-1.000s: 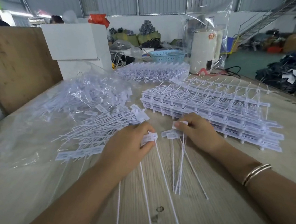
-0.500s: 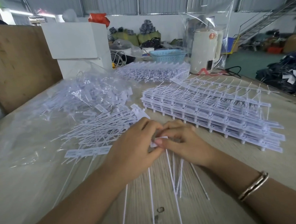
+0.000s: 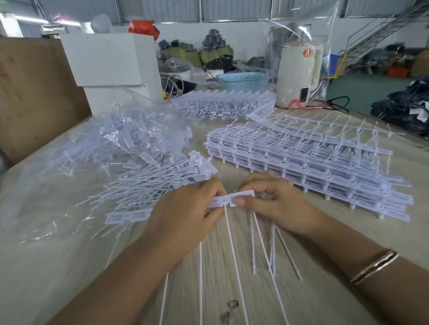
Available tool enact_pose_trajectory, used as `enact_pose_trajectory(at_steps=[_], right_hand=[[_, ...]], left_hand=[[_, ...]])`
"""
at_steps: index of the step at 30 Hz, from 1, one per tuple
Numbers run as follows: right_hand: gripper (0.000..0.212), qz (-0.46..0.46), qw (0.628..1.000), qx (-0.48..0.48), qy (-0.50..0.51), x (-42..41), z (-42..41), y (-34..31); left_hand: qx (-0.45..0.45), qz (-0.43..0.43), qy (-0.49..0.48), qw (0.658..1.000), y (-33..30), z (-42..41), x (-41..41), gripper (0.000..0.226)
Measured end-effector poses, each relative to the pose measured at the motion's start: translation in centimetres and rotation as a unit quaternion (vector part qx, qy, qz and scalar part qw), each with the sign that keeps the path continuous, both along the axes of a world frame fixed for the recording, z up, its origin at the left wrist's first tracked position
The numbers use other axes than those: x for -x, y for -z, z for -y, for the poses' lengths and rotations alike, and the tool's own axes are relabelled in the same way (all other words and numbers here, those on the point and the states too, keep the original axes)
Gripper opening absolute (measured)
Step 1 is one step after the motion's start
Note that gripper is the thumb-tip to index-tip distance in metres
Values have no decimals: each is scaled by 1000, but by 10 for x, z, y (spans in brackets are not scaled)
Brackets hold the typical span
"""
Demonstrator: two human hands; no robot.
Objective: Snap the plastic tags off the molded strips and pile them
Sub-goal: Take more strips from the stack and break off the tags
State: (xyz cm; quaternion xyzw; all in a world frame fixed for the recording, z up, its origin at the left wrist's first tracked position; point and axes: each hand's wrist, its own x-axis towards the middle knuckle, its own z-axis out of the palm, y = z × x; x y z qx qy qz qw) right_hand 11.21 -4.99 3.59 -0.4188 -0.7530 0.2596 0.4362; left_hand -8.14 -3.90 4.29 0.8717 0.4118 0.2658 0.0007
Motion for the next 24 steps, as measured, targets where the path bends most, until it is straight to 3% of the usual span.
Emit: enact_pose_trajectory(at_steps=[6, 13, 16, 18, 19, 20, 22, 24], right_hand=[[11, 47, 997, -47, 35, -4, -4, 2], [8, 43, 991, -101, 71, -3, -2, 2], [8, -156, 987, 21, 34, 1, 1, -1], [8, -371, 918, 137, -2, -5, 2, -7], [10, -434, 886, 164, -2, -10, 2, -8], [10, -441, 881, 171, 18, -15, 3, -9], [14, -322, 930, 157, 90, -22, 2, -7], [17, -131, 975, 103, 146, -25, -5, 0]], left_hand=[[7, -1, -1, 1000, 4, -4, 0, 17], [60, 102, 39, 992, 5, -2, -3, 15], [49, 132, 73, 987, 1, 0, -6, 15], [77, 172, 94, 977, 1, 3, -6, 14], [89, 189, 99, 973, 1, 3, -5, 12], [93, 194, 98, 972, 1, 4, -3, 8], [66, 170, 86, 979, 2, 2, -2, 7], [28, 121, 71, 990, 3, 2, -2, 9]])
